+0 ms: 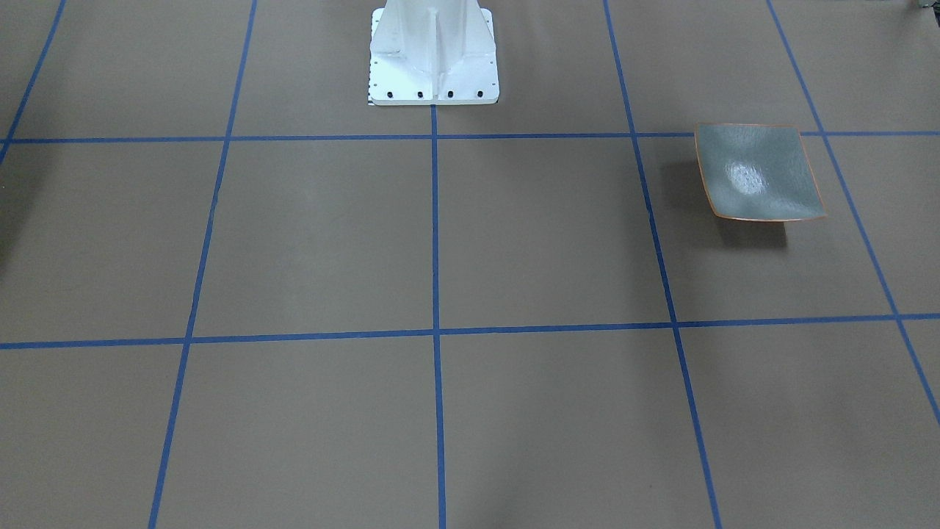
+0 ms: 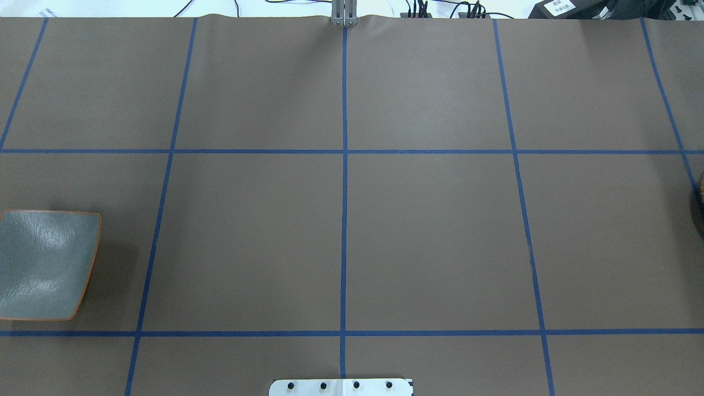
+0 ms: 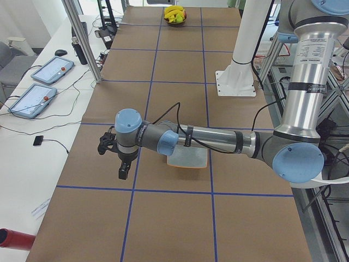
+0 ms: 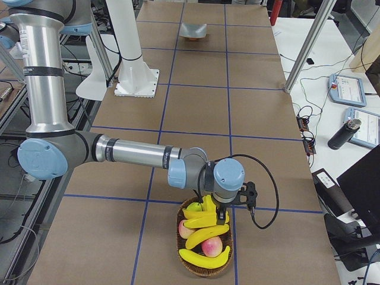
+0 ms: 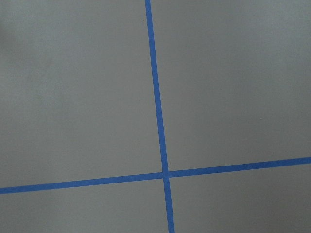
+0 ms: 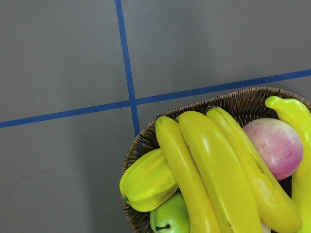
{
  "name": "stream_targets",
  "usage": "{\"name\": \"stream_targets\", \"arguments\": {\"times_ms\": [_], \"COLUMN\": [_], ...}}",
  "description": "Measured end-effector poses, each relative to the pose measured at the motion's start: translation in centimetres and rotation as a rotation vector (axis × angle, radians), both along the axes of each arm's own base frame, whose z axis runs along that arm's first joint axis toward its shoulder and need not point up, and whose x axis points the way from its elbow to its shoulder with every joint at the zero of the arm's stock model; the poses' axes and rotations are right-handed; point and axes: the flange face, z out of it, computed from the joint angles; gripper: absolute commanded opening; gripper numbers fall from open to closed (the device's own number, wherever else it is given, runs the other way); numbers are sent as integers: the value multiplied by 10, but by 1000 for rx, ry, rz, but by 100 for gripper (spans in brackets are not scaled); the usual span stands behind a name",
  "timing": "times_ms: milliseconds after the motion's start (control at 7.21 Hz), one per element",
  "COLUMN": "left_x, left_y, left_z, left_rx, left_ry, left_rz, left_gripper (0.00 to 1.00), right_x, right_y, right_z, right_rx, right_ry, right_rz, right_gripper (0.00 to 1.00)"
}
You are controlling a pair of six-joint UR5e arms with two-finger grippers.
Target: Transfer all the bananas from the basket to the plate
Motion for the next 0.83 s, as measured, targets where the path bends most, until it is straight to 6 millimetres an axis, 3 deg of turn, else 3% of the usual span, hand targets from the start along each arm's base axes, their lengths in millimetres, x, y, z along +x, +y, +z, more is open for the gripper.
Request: {"name": "stream_targets", "arguments": {"times_ms": [278,694,833], "left_x": [0,0,1], "left_y": [-1,-3,-3], "left_z": [-8,-13,-14], "left_rx": [11,19,21], "left_ry": [2,3,3], "left_rz": [-4,-4,-4], "left_gripper": [100,100,100], "right_x": [-16,-64,-70], "right_y": [-18,-27,-27], "right_z": [12,18,23], "right_rx": [3,6,19], "right_ry": [6,35,63], "right_rz": [-64,-171,-210], "right_gripper": [100,100,100]}}
